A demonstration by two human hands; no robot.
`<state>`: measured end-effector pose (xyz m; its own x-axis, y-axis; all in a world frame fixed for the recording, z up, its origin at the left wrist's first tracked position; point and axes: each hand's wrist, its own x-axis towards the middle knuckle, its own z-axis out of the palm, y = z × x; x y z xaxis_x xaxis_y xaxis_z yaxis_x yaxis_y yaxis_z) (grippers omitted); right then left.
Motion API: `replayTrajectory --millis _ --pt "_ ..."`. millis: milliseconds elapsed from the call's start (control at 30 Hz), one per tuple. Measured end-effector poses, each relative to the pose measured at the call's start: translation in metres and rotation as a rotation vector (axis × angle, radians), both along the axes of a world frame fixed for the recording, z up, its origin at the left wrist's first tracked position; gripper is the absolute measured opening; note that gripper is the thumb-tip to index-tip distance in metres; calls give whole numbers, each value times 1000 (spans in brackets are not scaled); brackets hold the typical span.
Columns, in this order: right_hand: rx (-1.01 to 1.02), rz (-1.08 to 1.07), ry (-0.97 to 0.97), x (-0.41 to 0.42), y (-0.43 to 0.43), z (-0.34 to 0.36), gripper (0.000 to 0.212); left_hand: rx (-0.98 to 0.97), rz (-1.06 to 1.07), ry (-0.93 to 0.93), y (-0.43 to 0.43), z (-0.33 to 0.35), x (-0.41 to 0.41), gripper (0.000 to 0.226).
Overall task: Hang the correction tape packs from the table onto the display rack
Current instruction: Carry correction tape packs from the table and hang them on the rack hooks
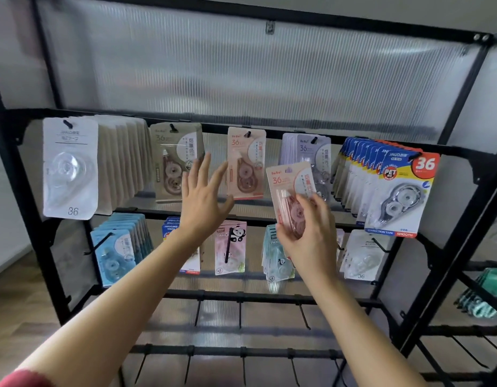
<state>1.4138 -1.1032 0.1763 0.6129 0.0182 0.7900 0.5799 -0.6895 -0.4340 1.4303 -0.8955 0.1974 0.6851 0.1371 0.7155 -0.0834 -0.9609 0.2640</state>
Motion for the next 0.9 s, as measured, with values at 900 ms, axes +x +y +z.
replayTrajectory --millis 900 --pt "-150 -36 125 76 98 47 62 -41 34 63 32 -2 -18 70"
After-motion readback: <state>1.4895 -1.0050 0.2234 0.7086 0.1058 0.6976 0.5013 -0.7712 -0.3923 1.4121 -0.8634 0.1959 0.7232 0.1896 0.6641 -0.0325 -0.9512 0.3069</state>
